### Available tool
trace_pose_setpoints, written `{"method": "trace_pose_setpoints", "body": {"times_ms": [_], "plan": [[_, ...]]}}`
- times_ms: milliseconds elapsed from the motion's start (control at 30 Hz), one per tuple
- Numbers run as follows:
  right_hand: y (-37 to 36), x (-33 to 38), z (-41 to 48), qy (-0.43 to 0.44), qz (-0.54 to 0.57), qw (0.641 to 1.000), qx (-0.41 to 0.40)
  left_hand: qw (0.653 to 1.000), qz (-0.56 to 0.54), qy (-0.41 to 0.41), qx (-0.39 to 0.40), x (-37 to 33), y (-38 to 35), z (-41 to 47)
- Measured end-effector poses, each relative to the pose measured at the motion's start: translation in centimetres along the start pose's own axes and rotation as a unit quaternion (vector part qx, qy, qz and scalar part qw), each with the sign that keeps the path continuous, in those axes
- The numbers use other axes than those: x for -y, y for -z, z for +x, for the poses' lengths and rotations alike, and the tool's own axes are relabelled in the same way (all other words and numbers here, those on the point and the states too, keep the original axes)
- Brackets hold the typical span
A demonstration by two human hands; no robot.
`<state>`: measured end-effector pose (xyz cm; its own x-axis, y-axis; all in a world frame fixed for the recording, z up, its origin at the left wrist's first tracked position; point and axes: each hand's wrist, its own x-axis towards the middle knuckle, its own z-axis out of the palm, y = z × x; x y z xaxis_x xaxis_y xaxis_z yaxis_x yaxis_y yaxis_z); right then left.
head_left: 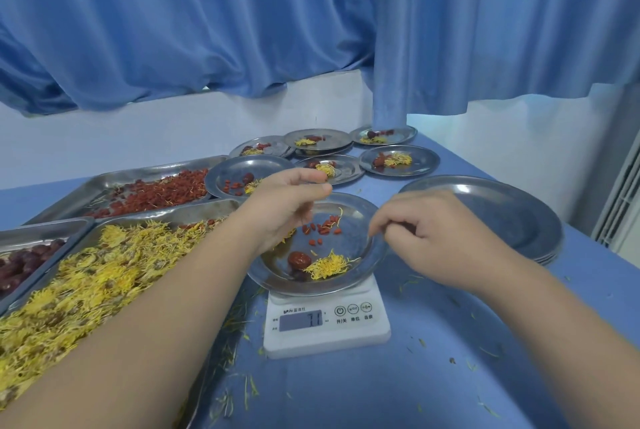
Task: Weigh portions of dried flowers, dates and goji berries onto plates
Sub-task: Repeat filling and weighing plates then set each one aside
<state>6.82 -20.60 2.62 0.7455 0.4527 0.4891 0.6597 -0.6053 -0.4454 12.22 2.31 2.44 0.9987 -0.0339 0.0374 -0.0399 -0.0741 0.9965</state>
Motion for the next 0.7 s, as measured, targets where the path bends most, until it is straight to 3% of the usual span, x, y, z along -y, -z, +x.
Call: {"method": "trace_pose_setpoints", "body": {"times_ms": [100,233,700], "plan": [[0.0,-0.2,-0.2,-0.008,0.000,1.000,0.009,1.000,0.016,0.009,0.001,-0.2,-0.3,-0.3],[-0.3,-0.3,-0.3,-0.013,-0.009,0.999,0.028,0.984,0.179,-0.015,0.002,-0.4,-0.1,-1.0],[-1.2,-0.9,-0.3,-0.015,-0.032,0.997,0.066,0.996,0.084,-0.016,-0.033,0.0,-0.6,-2.7]]}}
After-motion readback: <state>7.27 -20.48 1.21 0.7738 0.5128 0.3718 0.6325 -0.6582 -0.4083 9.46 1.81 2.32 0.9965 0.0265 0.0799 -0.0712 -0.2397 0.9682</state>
